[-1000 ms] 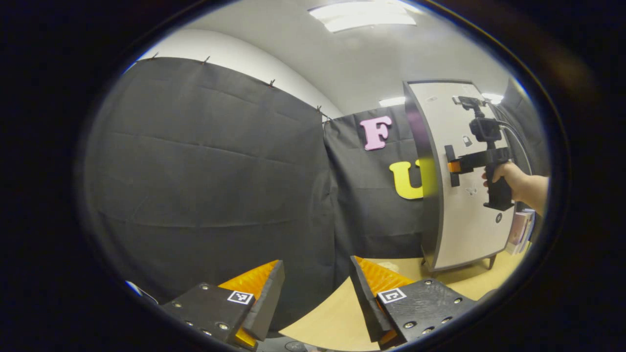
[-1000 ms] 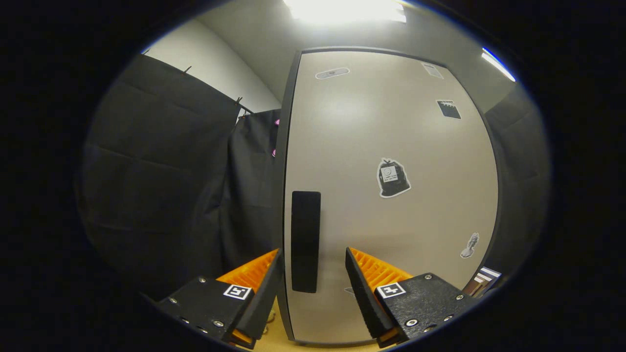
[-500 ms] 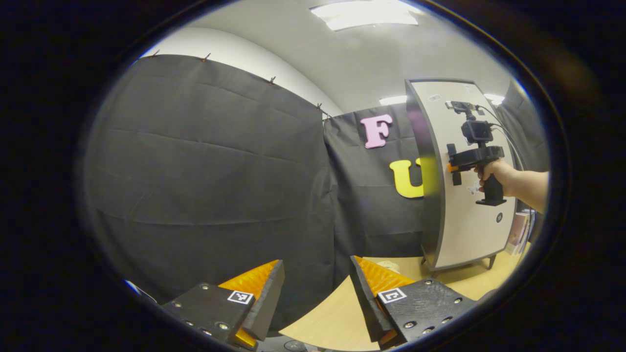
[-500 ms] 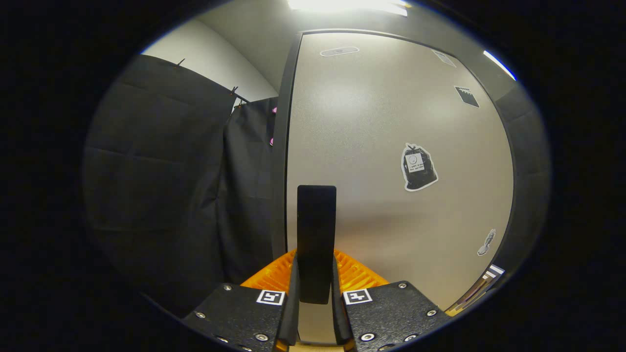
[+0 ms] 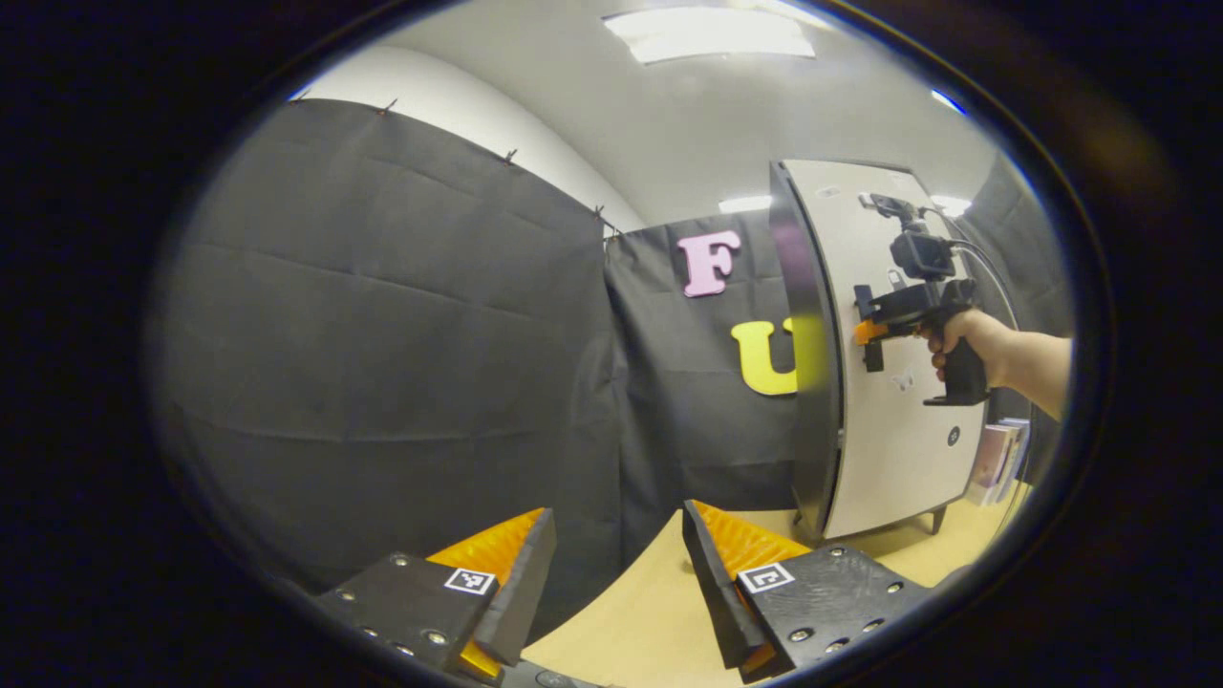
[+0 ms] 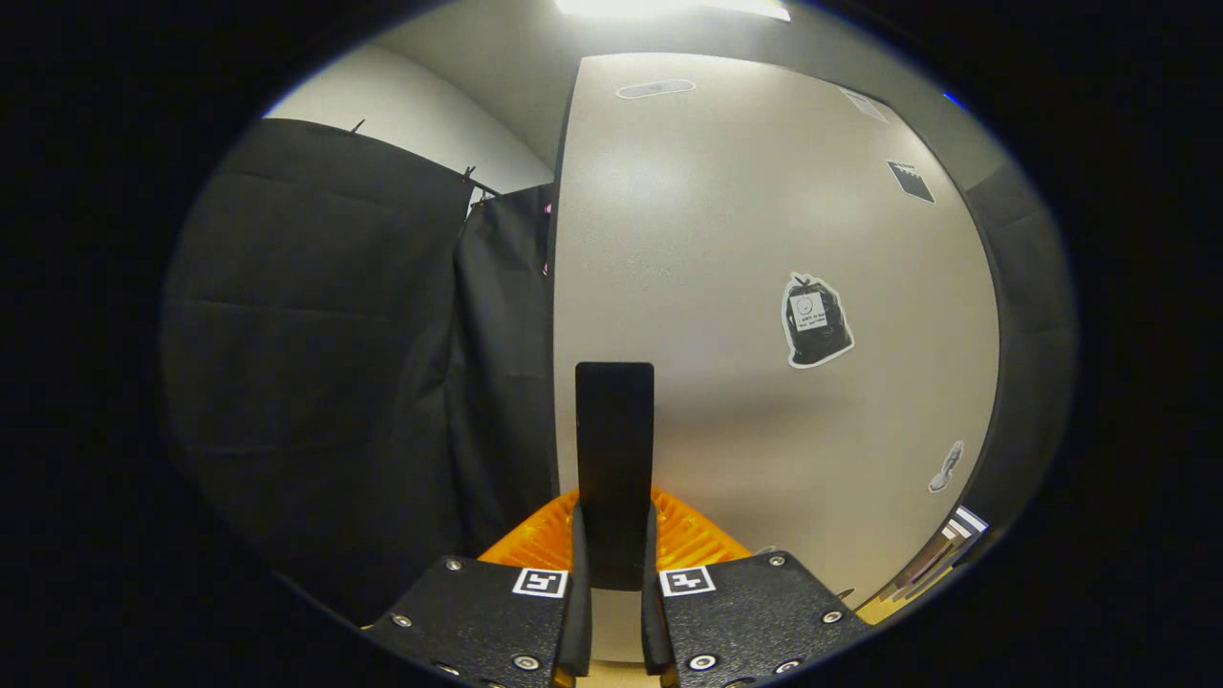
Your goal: Open the cabinet door with the right hand, grasp the bottle in the cabinet with the left hand and place it on the coaster, then close the cabinet door with the right hand.
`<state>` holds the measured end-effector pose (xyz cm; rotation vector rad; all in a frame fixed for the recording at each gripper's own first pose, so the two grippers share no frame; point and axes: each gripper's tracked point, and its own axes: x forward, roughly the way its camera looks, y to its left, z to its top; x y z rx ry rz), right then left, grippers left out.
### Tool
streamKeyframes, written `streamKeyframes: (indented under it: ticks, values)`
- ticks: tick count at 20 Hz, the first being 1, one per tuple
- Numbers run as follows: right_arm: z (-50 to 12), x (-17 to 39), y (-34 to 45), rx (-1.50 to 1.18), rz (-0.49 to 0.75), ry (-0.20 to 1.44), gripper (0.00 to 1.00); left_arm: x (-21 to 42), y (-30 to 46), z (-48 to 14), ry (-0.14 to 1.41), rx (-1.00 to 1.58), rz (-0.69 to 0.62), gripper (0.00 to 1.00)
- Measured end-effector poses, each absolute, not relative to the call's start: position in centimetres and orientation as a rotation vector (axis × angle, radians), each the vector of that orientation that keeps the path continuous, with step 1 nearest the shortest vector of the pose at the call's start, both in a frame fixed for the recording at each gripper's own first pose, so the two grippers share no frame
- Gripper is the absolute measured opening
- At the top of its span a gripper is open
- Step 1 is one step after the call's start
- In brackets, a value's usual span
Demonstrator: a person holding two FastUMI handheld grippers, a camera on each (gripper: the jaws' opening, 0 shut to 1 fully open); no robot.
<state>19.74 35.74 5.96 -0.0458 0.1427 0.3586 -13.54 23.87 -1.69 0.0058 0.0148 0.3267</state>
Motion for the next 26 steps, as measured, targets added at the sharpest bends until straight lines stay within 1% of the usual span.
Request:
streamKeyframes:
  ticks: [1, 2, 3, 4, 5, 7, 13, 14, 21, 22, 23, 25, 26]
  values:
    - [6.1, 19.5, 35.7, -0.041, 0.366, 0.145, 0.21, -13.7, 23.8, -1.5, 0.012, 0.005, 0.316, 0.76]
    - [6.1, 19.4, 35.7, -0.039, 0.375, 0.146, 0.21, -13.8, 23.7, -1.4, 0.009, 0.005, 0.305, 0.8]
    - [6.1, 19.3, 35.6, -0.04, 0.385, 0.147, 0.21, -14.0, 23.6, -1.3, 0.007, 0.006, 0.295, 0.8]
    - [6.1, 19.1, 35.5, -0.041, 0.396, 0.147, 0.21, -14.0, 23.5, -1.3, 0.005, 0.005, 0.283, 0.76]
    - [6.2, 19.0, 35.5, -0.042, 0.409, 0.145, 0.18, -14.1, 23.5, -1.1, 0.003, 0.004, 0.274, 0.76]
    - [6.1, 19.0, 35.3, -0.042, 0.434, 0.146, 0.17, -14.0, 23.4, -0.8, -0.002, 0.002, 0.253, 0.76]
    - [6.2, 18.0, 34.7, -0.032, 0.472, 0.172, 0.16, -13.7, 23.2, -0.1, -0.026, 0.015, 0.193, 0.76]
    - [6.1, 18.0, 34.7, -0.029, 0.476, 0.181, 0.17, -13.9, 23.1, 0.0, -0.026, 0.013, 0.184, 0.8]
    - [6.2, 18.0, 34.8, -0.019, 0.508, 0.199, 0.17, -13.5, 22.5, 0.3, -0.04, 0.005, 0.135, 0.8]
    - [6.2, 18.0, 34.9, -0.02, 0.512, 0.204, 0.17, -13.4, 22.3, 0.3, -0.04, 0.004, 0.128, 0.76]
    - [6.2, 18.0, 34.9, -0.022, 0.515, 0.205, 0.17, -13.1, 21.7, 0.6, -0.04, 0.003, 0.12, 0.8]
    - [6.2, 18.0, 34.9, -0.022, 0.523, 0.207, 0.17, -12.2, 20.8, 0.8, -0.042, 0.002, 0.108, 0.8]
    - [6.2, 18.0, 35.0, -0.022, 0.529, 0.208, 0.16, -11.9, 20.5, 0.8, -0.042, 0.002, 0.101, 0.76]
